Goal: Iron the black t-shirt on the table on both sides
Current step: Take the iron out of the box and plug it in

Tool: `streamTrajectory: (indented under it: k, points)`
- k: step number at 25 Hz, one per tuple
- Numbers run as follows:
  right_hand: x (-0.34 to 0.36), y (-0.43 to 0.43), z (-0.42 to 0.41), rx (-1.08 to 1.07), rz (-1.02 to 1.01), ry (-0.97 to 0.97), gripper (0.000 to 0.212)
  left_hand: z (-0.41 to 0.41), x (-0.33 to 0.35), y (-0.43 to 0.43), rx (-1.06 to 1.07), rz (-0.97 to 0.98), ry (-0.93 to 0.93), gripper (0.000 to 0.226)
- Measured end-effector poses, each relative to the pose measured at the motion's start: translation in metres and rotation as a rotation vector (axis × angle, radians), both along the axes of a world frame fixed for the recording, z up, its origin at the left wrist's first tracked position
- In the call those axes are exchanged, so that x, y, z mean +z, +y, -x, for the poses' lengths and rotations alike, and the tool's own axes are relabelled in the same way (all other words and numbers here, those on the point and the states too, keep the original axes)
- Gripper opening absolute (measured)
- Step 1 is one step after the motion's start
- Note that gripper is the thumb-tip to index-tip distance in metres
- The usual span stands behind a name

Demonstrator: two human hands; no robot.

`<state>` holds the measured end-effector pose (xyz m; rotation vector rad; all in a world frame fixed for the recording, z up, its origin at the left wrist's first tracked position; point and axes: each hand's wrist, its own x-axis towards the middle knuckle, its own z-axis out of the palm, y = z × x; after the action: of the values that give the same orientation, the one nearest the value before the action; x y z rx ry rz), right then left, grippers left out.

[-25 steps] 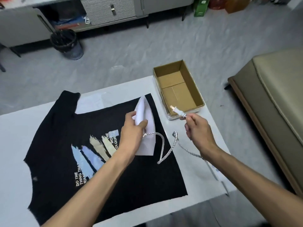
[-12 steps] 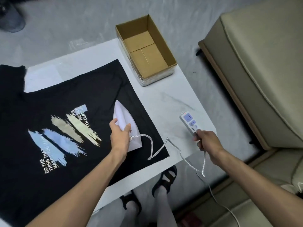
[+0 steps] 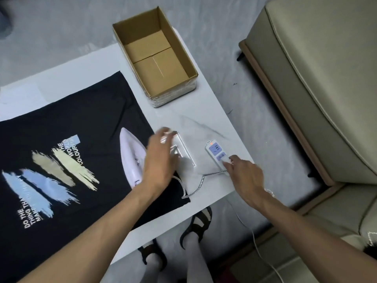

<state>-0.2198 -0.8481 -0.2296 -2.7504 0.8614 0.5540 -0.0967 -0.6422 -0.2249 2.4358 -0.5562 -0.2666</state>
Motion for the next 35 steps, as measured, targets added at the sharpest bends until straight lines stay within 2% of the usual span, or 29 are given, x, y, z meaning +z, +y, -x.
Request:
streamTrajectory:
  k: [2, 3, 5, 7, 10, 13, 17, 22, 27, 35]
  points:
    - [-0.008, 0.000, -0.001, 0.070, 0.002, 0.050, 0.030, -0.013, -0.023, -0.044, -0.418, -0.136, 0.065, 0.067]
    - [-0.012, -0.001, -0.001, 0.076, -0.002, 0.056, 0.028, -0.019, -0.035, -0.063, -0.550, -0.209, 0.075, 0.070]
    - [-0.017, -0.004, -0.003, 0.062, -0.013, 0.041, 0.026, -0.029, -0.059, -0.091, -0.659, -0.289, 0.106, 0.077]
    - [-0.019, -0.008, -0.005, 0.041, -0.052, 0.011, 0.024, -0.036, -0.081, -0.104, -0.665, -0.254, 0.167, 0.077]
    - [-0.022, -0.012, -0.006, 0.029, -0.085, -0.019, 0.025, -0.038, -0.103, -0.109, -0.645, -0.085, 0.276, 0.063]
    - [-0.026, -0.011, -0.002, 0.026, -0.065, -0.026, 0.026, -0.036, -0.112, -0.109, -0.570, 0.036, 0.307, 0.052]
    - [-0.027, -0.011, -0.003, -0.007, -0.079, -0.033, 0.027, -0.035, -0.115, -0.110, -0.522, 0.046, 0.351, 0.050]
    - [-0.027, -0.012, -0.014, 0.068, -0.024, 0.033, 0.030, -0.036, -0.114, -0.109, -0.493, 0.076, 0.418, 0.051]
    - [-0.026, -0.010, -0.018, 0.051, -0.067, 0.064, 0.028, -0.038, -0.114, -0.111, -0.459, 0.082, 0.500, 0.052]
    - [-0.025, -0.007, -0.046, 0.012, -0.103, 0.125, 0.023, -0.042, -0.116, -0.111, -0.462, 0.100, 0.518, 0.055]
